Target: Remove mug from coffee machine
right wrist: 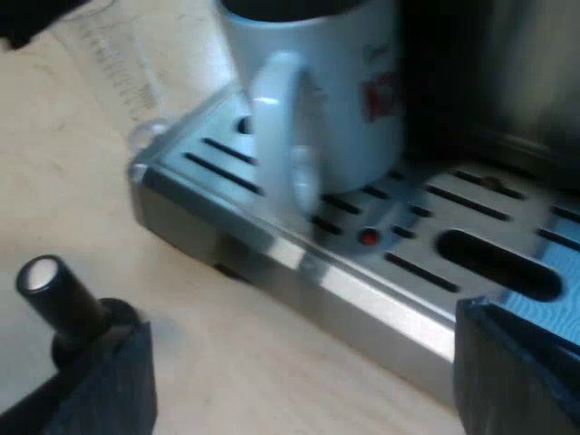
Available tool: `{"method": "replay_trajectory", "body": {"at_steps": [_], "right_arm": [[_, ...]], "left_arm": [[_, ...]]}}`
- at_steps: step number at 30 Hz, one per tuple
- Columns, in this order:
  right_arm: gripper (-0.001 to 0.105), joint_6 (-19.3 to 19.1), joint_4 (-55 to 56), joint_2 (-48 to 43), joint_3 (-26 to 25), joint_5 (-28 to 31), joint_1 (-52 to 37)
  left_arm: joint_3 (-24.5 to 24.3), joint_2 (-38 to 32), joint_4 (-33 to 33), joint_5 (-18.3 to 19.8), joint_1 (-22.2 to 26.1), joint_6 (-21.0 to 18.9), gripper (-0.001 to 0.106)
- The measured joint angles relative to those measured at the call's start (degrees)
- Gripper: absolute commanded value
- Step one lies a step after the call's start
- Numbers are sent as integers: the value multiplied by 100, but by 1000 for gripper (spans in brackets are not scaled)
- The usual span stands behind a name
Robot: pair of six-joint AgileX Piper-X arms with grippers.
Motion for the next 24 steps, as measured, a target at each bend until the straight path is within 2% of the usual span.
{"method": "replay_trajectory", "body": {"at_steps": [5, 9, 15, 24], "right_arm": [[69, 0, -353, 489, 25, 788, 499], [69, 78, -1021, 944, 25, 1032, 756], [69, 587, -2283, 1705, 25, 1521, 814], [69, 651, -3332, 2590, 25, 1657, 814]], "left_arm": [[0, 0, 0, 0, 0, 0, 72], [0, 0, 0, 0, 0, 0, 72], [0, 0, 0, 0, 0, 0, 72], [0, 0, 0, 0, 0, -26, 72]]}}
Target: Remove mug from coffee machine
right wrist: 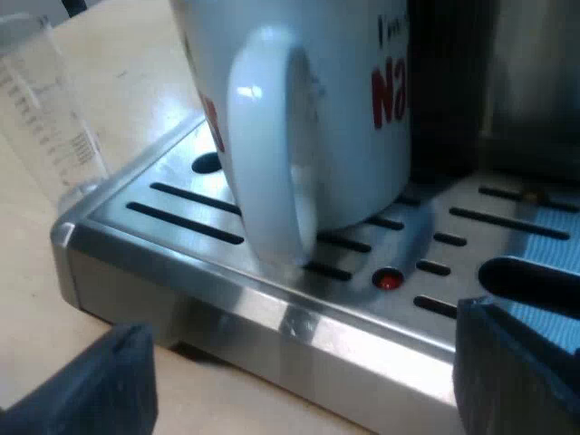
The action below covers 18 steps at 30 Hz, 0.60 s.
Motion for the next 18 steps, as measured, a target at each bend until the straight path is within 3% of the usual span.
{"method": "replay_trajectory", "body": {"at_steps": [18], "right_arm": [[69, 208, -252, 84, 0, -69, 0]], "left_arm": [[0, 0, 0, 0, 0, -14, 72]]}}
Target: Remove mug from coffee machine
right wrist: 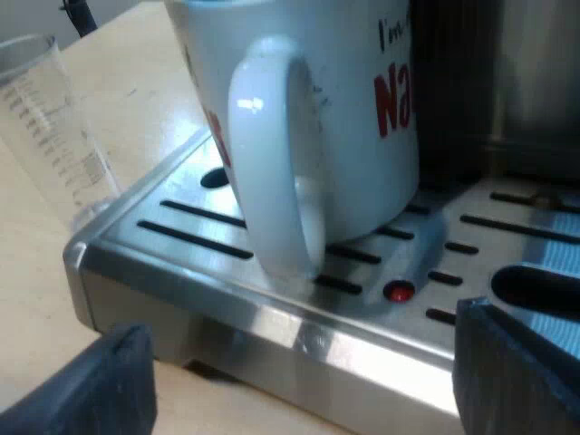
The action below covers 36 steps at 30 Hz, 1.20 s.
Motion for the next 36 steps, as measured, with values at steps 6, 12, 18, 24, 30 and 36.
{"method": "replay_trajectory", "body": {"at_steps": [6, 12, 18, 24, 30, 36], "right_arm": [[69, -317, -773, 271, 0, 0, 0], [69, -425, -1546, 782, -13, 0, 0], [69, -540, -1685, 1013, -121, 0, 0], [69, -578, -1697, 1171, -508, 141, 0], [69, -591, -1697, 1523, -868, 260, 0], [69, -591, -1697, 1896, -1178, 410, 0]], "left_arm": [[0, 0, 0, 0, 0, 0, 72], [0, 0, 0, 0, 0, 0, 72], [0, 0, 0, 0, 0, 0, 72], [0, 0, 0, 0, 0, 0, 72], [0, 0, 0, 0, 0, 0, 72], [0, 0, 0, 0, 0, -6, 72]]}}
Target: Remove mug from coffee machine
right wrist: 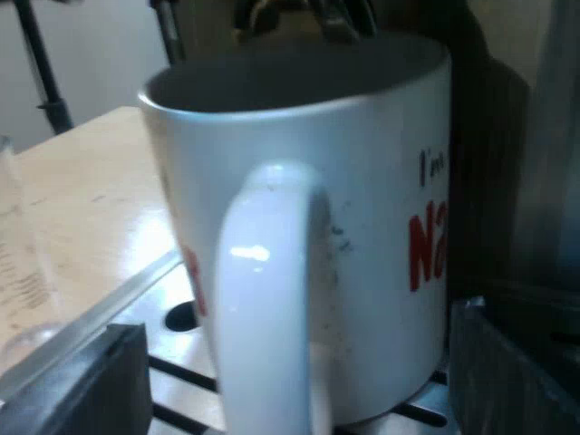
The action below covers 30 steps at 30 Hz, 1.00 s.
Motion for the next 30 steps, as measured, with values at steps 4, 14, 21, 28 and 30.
{"method": "replay_trajectory", "body": {"at_steps": [4, 14, 21, 28, 30], "right_arm": [[69, 0, 38, 77, -104, 106, 0], [67, 31, 316, 77, -256, 106, -202], [40, 31, 329, 77, -301, 26, -207], [36, 31, 329, 77, -301, -3, -207], [36, 31, 329, 77, -301, -3, -207]], "left_arm": [[0, 0, 0, 0, 0, 0, 72], [0, 0, 0, 0, 0, 0, 72], [0, 0, 0, 0, 0, 0, 72], [0, 0, 0, 0, 0, 0, 72], [0, 0, 0, 0, 0, 0, 72]]}}
